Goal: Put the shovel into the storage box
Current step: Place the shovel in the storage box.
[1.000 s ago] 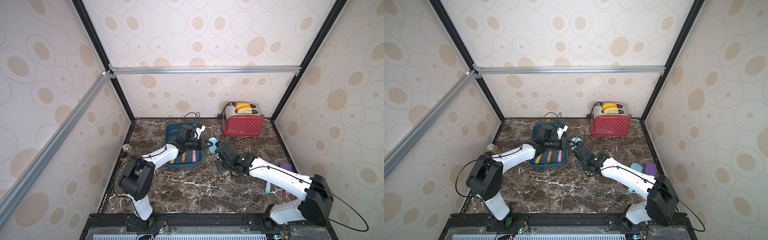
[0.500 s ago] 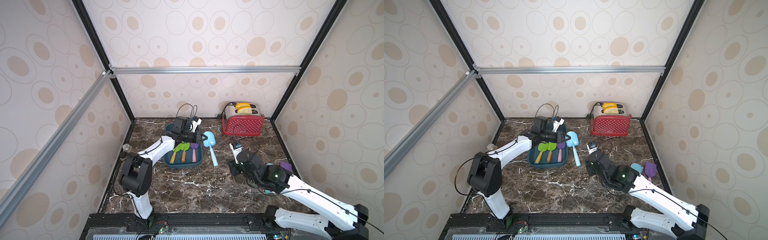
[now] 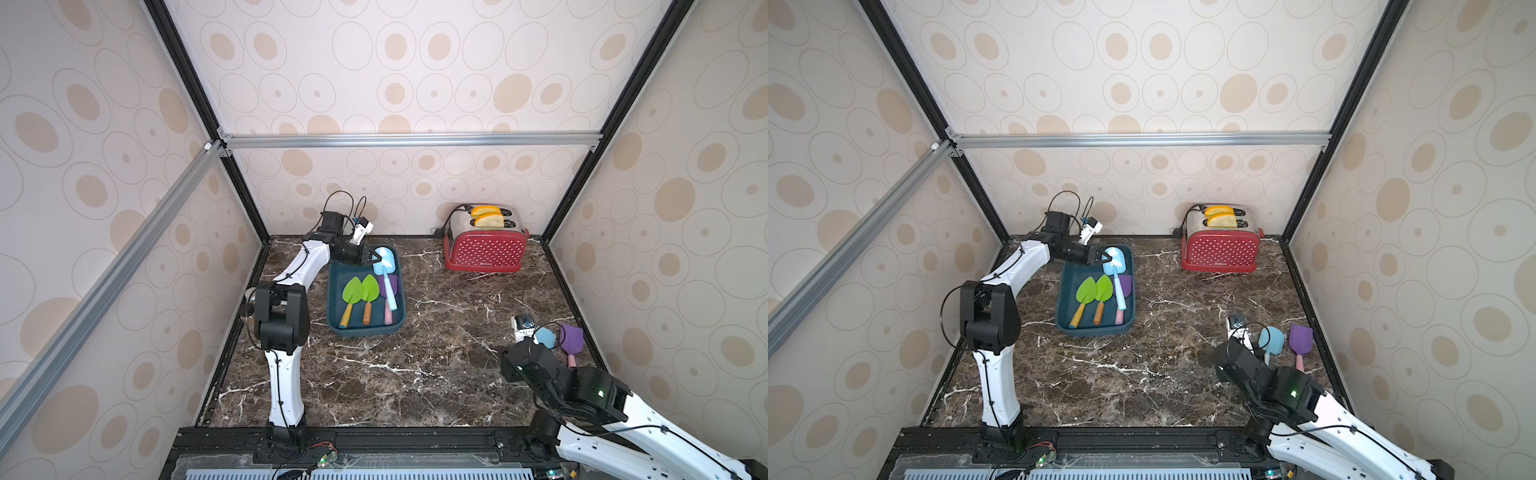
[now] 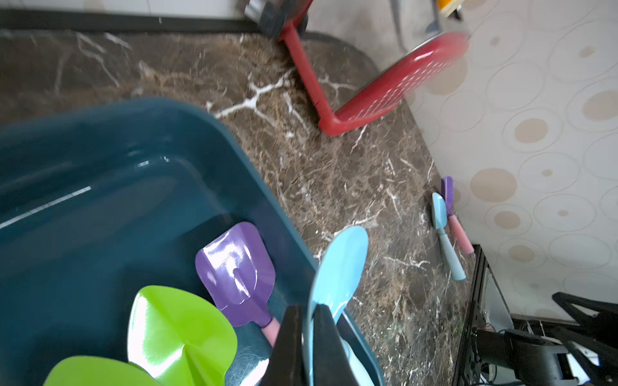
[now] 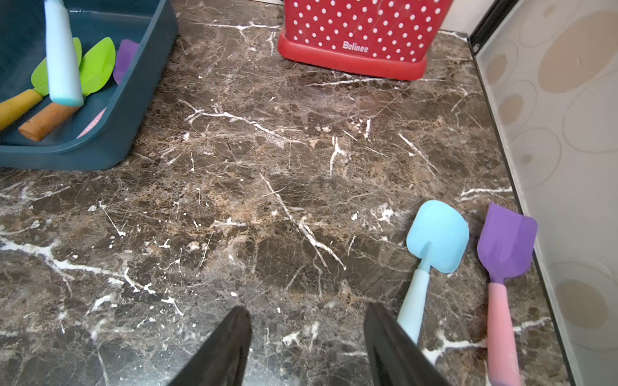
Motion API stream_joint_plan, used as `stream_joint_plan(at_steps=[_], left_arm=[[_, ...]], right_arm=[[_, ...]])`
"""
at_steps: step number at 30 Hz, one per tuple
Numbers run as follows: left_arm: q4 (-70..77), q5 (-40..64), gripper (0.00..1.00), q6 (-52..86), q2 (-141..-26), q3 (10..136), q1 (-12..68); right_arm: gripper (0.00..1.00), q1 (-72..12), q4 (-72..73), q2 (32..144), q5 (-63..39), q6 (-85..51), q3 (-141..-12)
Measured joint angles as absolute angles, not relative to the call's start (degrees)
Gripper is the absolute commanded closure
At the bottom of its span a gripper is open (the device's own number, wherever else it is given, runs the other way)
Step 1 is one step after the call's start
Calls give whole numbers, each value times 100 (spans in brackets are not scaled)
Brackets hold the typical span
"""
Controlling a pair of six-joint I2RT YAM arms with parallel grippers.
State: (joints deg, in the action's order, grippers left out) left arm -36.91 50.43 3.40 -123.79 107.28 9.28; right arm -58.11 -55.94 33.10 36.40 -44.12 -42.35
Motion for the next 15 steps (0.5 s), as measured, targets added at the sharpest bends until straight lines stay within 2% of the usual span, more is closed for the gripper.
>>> stream_joint_plan(at_steps=[7, 13, 15], left_arm=[[-4154, 5013, 91, 161, -13015, 10934, 928], [-4178, 5039, 86, 163, -13225, 11118, 928], [-4165, 5052, 82, 169, -13312, 11139, 928]], right_arm=[[40, -5811, -6071, 3120, 3649, -4904, -4053], [39, -5811, -6276, 3310, 3750, -5212, -4053], [39, -5811, -6302, 3385, 3763, -5258, -4053]])
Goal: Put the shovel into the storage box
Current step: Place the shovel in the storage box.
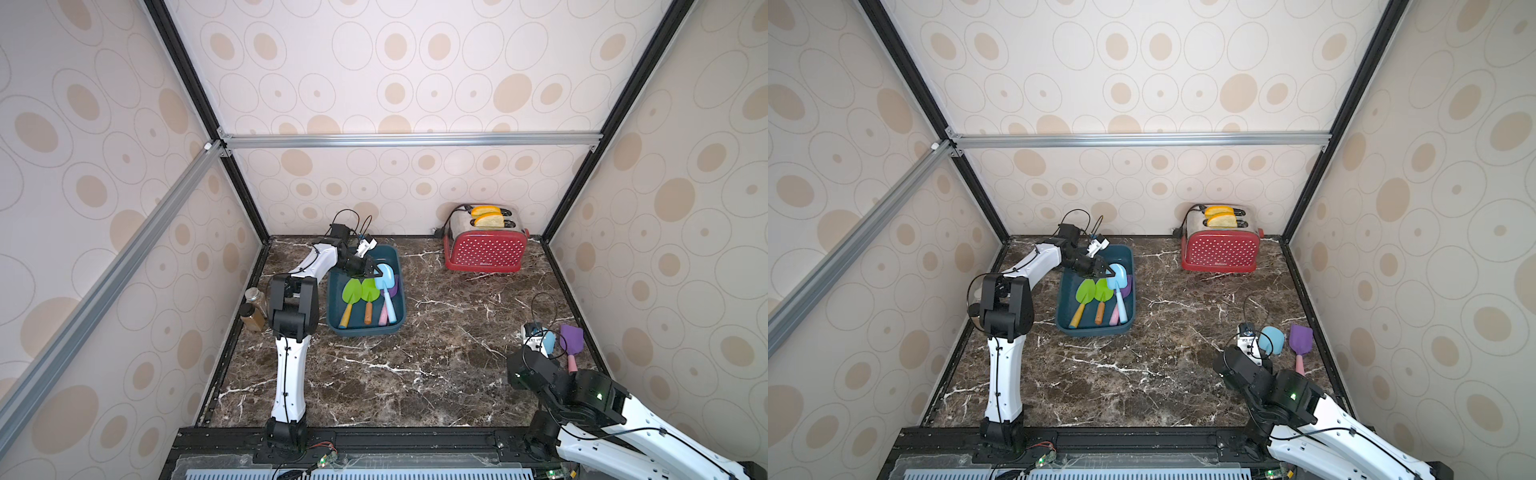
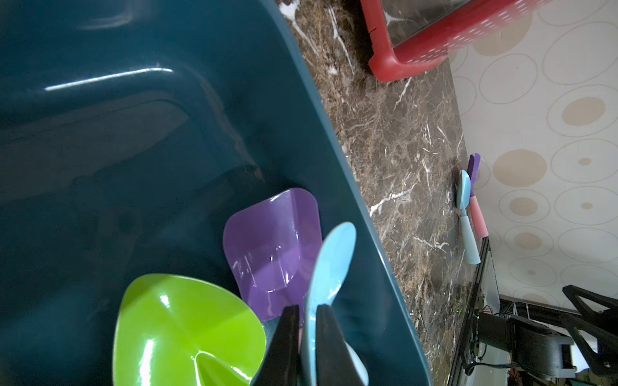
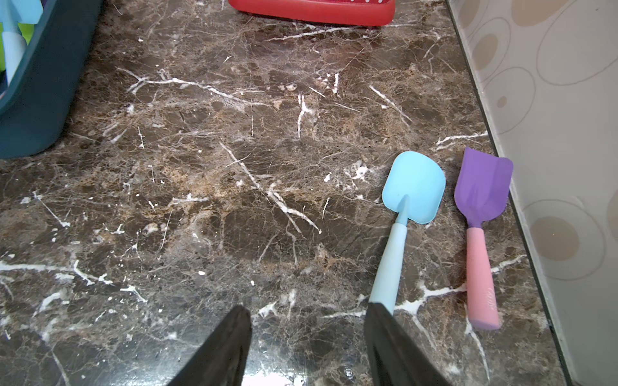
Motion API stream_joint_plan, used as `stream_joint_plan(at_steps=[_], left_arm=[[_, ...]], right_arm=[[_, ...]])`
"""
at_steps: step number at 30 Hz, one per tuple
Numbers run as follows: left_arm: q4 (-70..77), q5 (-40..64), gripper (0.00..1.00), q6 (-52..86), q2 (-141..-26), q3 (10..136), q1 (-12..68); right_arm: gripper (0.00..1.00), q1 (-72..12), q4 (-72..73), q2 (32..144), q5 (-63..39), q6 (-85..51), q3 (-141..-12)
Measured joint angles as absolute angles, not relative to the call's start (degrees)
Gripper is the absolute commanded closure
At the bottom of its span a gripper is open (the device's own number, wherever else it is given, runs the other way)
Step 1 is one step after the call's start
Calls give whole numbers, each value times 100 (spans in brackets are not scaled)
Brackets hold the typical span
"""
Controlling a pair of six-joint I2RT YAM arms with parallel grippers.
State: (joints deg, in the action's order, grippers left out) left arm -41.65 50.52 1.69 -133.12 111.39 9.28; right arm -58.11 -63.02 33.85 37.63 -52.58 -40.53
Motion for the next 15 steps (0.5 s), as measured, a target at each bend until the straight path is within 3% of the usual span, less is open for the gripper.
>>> stream_joint_plan(at_steps=[5, 11, 15], left_arm=[[-4167, 5052, 78, 215, -13502, 11174, 928], [-4150, 5046, 62, 276, -13555, 11192, 928], [-4101, 4954, 59, 338, -13555, 11201, 928]], right_arm=[[39, -5811, -6307, 3400, 3765, -5277, -4053], [39, -5811, -6309, 3398, 3782, -5288, -4053], [36, -5808, -6442, 3454, 3913, -5345, -4141]])
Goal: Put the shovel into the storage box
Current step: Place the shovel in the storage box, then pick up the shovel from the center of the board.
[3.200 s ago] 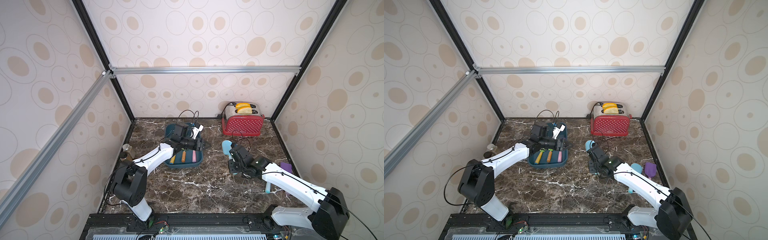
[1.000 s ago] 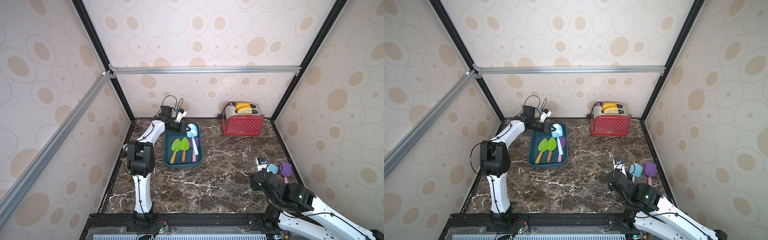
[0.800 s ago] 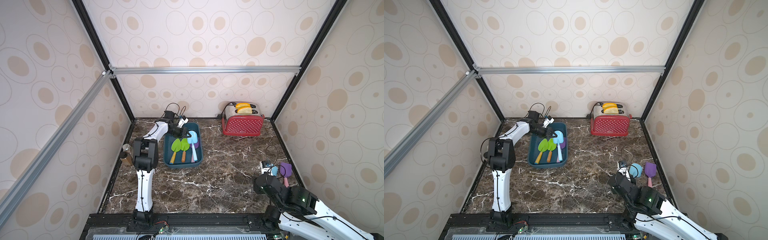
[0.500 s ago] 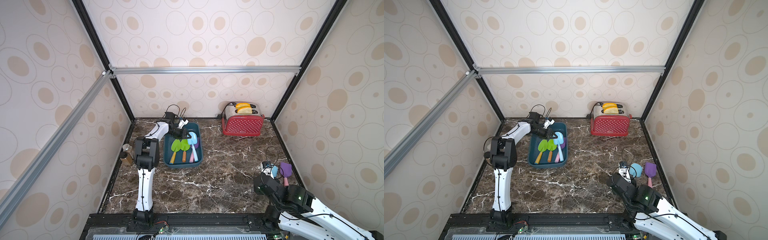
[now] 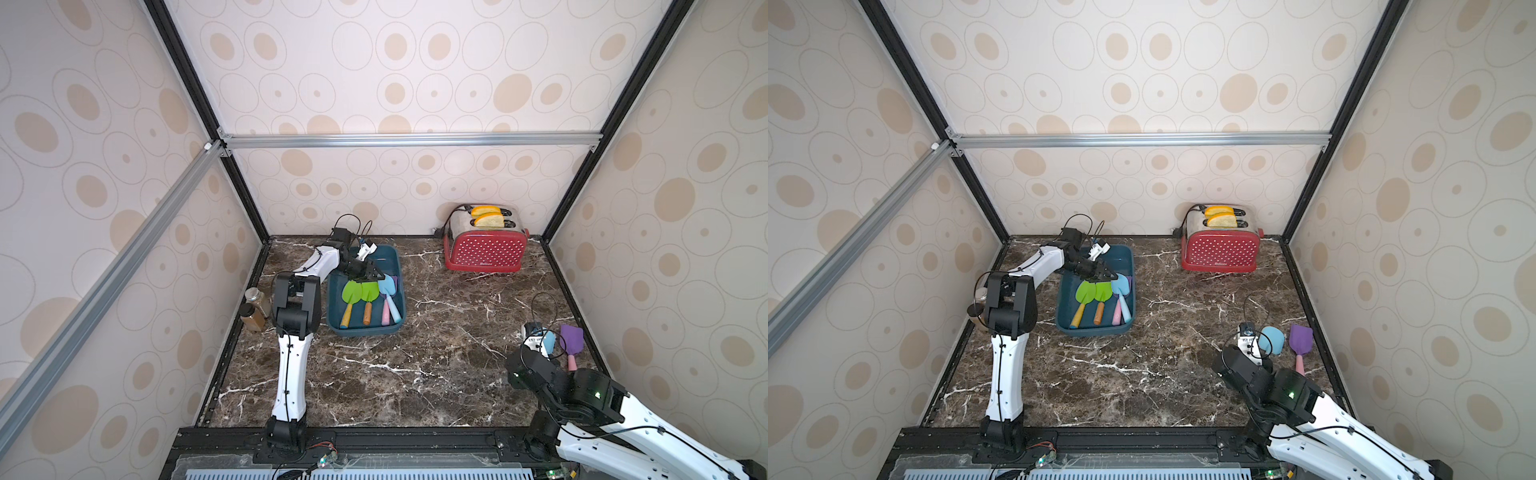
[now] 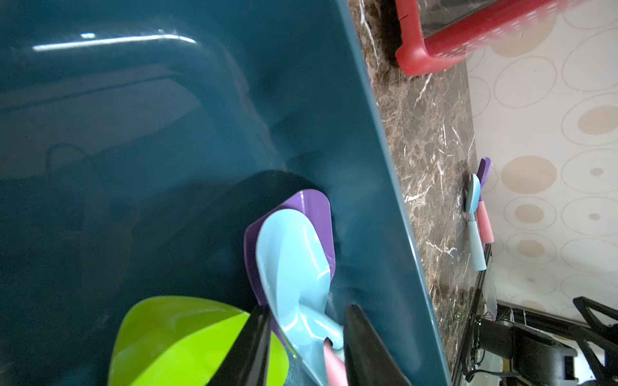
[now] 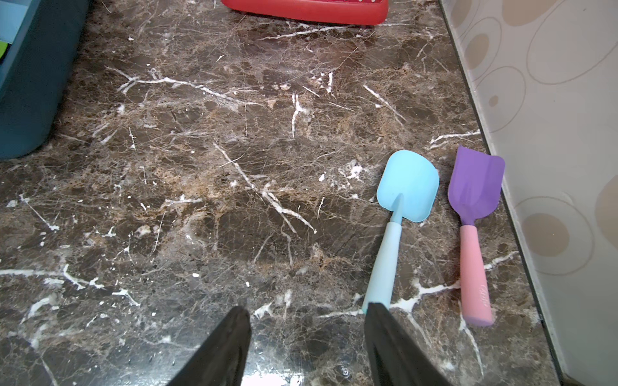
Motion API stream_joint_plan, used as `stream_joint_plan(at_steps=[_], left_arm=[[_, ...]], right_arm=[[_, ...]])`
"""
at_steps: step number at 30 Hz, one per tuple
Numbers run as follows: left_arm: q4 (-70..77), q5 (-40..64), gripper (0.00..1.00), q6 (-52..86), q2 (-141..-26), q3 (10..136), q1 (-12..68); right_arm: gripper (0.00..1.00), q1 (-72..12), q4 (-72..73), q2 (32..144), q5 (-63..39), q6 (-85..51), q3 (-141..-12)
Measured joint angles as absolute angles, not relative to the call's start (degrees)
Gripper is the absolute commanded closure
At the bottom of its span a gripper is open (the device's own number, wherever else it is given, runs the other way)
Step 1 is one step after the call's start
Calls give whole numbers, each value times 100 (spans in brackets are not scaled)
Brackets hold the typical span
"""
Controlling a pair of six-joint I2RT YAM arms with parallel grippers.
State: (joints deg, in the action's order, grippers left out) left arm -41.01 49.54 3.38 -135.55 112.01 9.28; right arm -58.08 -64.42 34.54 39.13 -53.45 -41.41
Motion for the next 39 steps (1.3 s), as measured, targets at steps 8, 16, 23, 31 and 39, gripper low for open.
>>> stream_joint_plan(at_steps=[8, 16, 23, 31, 39], left_arm=[[-3916, 4718, 54, 489, -13231, 11201, 928], [-3771, 4615, 50, 517, -12438, 11198, 928], [-3509, 4593, 50, 548, -12217, 10739, 928], [-3179, 4619, 49, 657, -11651, 10033, 928], [-2873, 4661, 49, 685, -11271, 9909, 928]], right_arm=[[32, -5100, -7076, 4193, 4346, -5502, -4963], [33, -2624, -6333, 4543, 3570, -4375, -4797], [35, -1573, -5135, 5430, 2502, -4003, -3844], [32, -1168, -4412, 5859, 2115, -4112, -3197], [30, -486, -3959, 6066, 1682, -3929, -3208]])
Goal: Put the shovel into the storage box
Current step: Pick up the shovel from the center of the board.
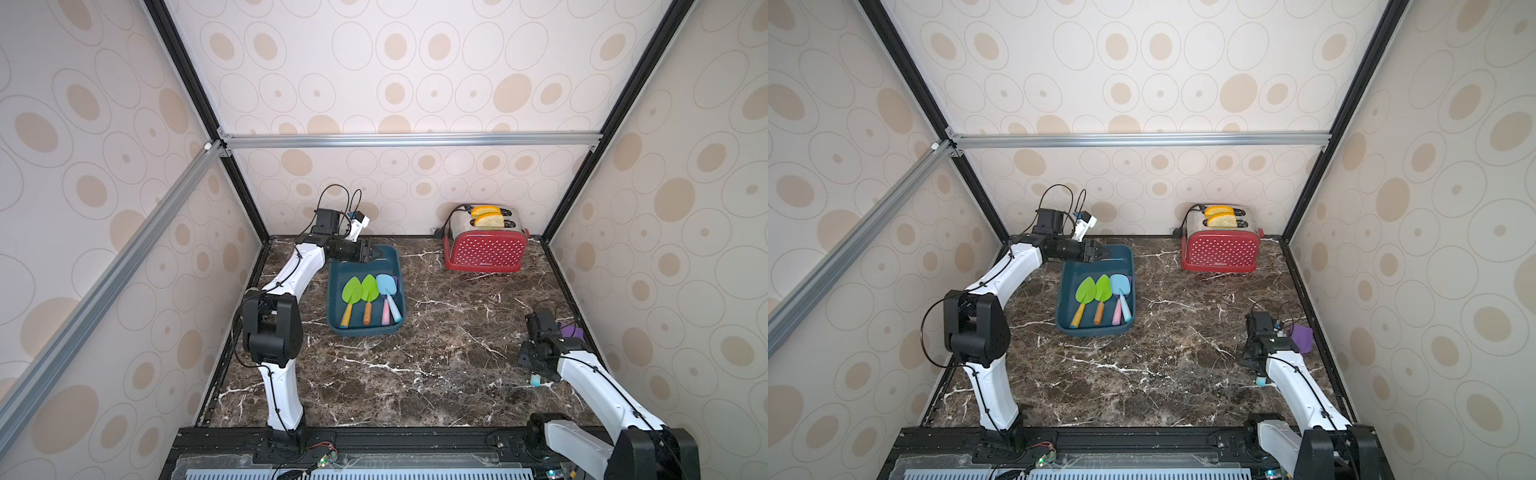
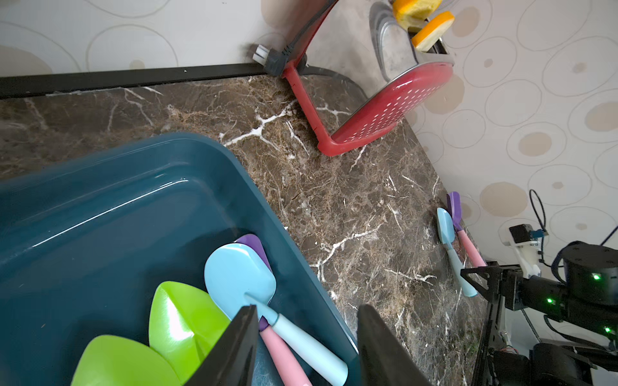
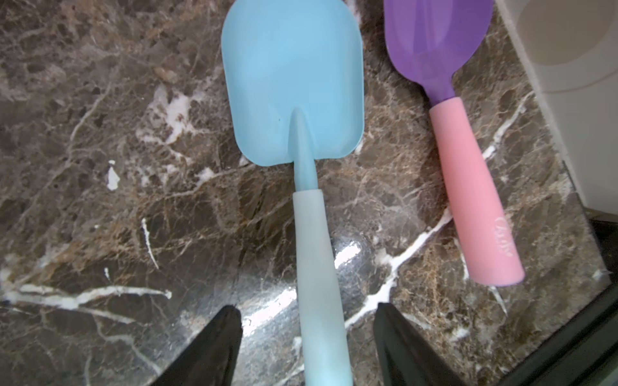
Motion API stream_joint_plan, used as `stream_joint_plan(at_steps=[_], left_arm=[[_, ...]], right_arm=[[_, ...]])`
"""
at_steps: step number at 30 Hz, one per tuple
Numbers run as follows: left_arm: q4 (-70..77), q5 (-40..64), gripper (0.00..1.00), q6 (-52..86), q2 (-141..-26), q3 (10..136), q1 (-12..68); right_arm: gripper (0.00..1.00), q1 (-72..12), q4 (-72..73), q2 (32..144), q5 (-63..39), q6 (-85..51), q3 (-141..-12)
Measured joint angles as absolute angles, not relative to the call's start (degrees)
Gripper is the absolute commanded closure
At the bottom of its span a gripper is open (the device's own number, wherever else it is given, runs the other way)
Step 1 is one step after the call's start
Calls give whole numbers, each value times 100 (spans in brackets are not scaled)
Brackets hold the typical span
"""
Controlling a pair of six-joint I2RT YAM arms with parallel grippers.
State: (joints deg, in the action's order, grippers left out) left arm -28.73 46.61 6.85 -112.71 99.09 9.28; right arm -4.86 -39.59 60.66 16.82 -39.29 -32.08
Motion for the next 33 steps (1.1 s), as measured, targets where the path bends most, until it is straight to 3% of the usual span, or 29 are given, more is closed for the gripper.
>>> stream_joint_plan(at_steps=[11, 18, 33], left_arm=[[-2738, 4727, 49, 683, -11214, 9544, 928], [-2624, 4751, 48, 685, -11056, 9408, 928], [-2303, 4899, 46, 875, -10916, 9205, 928]], right_arm=[[27, 475, -3544, 6943, 620, -3614, -3208], [53, 733, -3406, 7148, 279, -3422, -3236], [95, 746, -2982, 7513, -720, -2917, -3441]])
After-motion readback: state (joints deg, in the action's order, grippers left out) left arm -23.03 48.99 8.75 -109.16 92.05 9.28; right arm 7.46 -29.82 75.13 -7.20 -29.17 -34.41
